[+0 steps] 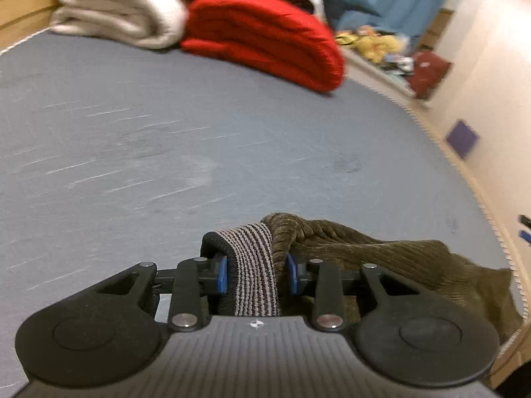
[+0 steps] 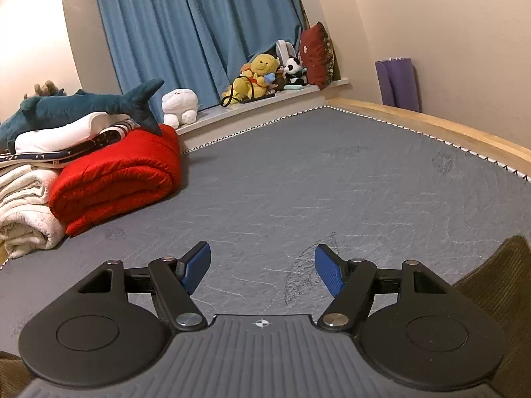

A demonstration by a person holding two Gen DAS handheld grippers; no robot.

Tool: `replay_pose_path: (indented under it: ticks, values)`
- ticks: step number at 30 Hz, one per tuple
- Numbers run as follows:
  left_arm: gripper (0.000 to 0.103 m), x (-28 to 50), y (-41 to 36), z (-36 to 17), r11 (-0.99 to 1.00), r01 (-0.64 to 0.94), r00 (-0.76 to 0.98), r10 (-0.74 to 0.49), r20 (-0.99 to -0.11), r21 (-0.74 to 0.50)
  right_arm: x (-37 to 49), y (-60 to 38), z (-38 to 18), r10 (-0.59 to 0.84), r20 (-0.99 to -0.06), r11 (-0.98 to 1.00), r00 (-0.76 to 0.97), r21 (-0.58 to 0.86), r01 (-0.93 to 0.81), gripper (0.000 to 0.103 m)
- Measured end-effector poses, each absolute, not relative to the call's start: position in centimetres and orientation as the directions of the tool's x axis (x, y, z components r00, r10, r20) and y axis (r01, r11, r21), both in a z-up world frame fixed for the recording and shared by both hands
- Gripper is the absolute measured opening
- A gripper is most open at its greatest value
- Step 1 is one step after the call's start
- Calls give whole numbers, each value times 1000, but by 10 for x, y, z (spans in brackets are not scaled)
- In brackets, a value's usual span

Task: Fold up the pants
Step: 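Grasp the grey striped waistband with the left gripper and lift it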

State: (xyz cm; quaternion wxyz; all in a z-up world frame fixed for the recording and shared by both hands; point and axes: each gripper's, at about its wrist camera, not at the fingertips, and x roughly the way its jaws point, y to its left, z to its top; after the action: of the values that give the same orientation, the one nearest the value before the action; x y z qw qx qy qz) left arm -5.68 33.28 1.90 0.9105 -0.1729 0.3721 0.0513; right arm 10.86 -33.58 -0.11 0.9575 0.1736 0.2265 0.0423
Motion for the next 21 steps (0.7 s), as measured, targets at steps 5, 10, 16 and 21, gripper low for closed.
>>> replay_pose_path:
  ticks: [5, 10, 16, 21]
  values:
    - [65, -55, 346, -6, 912, -338, 623, 32, -781, -233, 112, -336, -5, 169, -424, 938, 890, 347, -12, 71]
    - [75, -63, 336, 32, 931, -359, 668, 208, -715, -65, 113, -344, -7, 160, -432, 937, 888, 349, 1, 72]
    - [70, -71, 291, 39, 995, -52, 706, -23, -708, -84, 109, -339, -15, 172, -454, 951, 874, 308, -27, 72]
    - [69, -67, 256, -23, 989, 108, 481, 35, -876, 99, 107, -323, -19, 211, -472, 957, 856, 278, -83, 72]
